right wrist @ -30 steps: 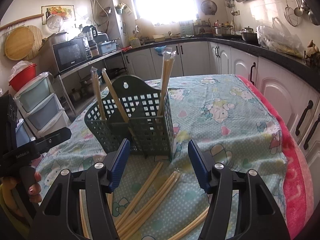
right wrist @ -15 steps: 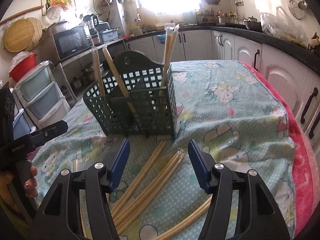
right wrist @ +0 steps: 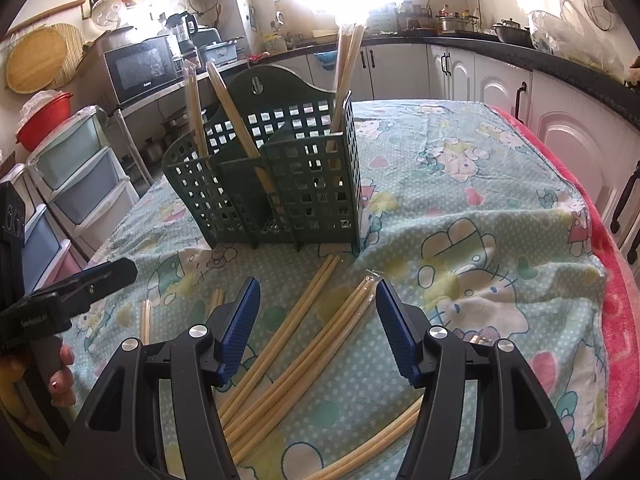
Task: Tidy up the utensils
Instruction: 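Move both grippers back down to the chopsticks lying beside the basket, then close the left gripper on a wooden chopstick while the right gripper grasps another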
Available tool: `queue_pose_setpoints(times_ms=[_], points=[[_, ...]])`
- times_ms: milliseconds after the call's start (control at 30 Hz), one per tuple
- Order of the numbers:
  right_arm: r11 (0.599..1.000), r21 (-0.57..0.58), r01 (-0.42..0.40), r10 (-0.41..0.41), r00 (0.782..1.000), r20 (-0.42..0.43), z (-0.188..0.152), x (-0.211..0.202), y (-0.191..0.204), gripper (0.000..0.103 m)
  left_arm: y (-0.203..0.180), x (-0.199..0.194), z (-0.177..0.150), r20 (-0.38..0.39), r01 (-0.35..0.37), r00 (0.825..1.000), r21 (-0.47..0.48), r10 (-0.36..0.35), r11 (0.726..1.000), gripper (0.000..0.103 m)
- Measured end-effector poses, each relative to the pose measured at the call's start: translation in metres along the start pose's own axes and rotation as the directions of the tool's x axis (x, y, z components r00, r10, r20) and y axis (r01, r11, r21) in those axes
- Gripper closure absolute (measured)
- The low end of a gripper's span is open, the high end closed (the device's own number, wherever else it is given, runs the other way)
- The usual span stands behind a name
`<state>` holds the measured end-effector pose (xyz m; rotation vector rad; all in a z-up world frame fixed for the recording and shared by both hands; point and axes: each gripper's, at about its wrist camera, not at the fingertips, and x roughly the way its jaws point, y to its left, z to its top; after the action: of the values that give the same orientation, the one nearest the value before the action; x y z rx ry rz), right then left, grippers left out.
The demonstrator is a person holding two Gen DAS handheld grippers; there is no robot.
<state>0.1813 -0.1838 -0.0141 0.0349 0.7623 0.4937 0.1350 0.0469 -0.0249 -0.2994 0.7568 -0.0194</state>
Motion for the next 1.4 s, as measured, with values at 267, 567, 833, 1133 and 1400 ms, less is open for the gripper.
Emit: queue_pose_setpoints(times_ms=[267, 567, 833, 1133, 1400], points=[[1.000, 0.016, -0.003, 0.003, 0.999, -0.034, -0.003, 0.011, -0.003, 0.045, 0.013, 0.006, -0.016, -0.052, -0.006, 0.999, -0.025, 0.004, 1.000, 0.011], [0.999, 0.034, -0.005, 0.007, 0.998, -0.066, -0.003, 0.024, -0.007, 0.045, 0.030, 0.017, -0.027, -0.113, 0.014, 0.993, -0.088, -0.024, 0.996, 0.039], [0.999, 0.050, 0.003, 0.001, 0.996, -0.084, 0.001, 0.035, -0.013, 0.048, 0.029, 0.030, -0.026, -0.137, 0.022, 0.990, -0.103, -0.036, 0.994, 0.043], [0.997, 0.066, 0.029, -0.021, 0.992, -0.125, 0.008, 0.059, -0.024, 0.056, 0.026, 0.038, -0.019, -0.135, -0.002, 0.991, -0.086, -0.010, 0.996, 0.047], [0.997, 0.045, 0.058, -0.051, 0.989, -0.136, 0.015, 0.075, -0.025, 0.066, 0.029, 0.043, -0.014, -0.134, -0.006, 0.991, -0.099, -0.007, 0.995, 0.055]])
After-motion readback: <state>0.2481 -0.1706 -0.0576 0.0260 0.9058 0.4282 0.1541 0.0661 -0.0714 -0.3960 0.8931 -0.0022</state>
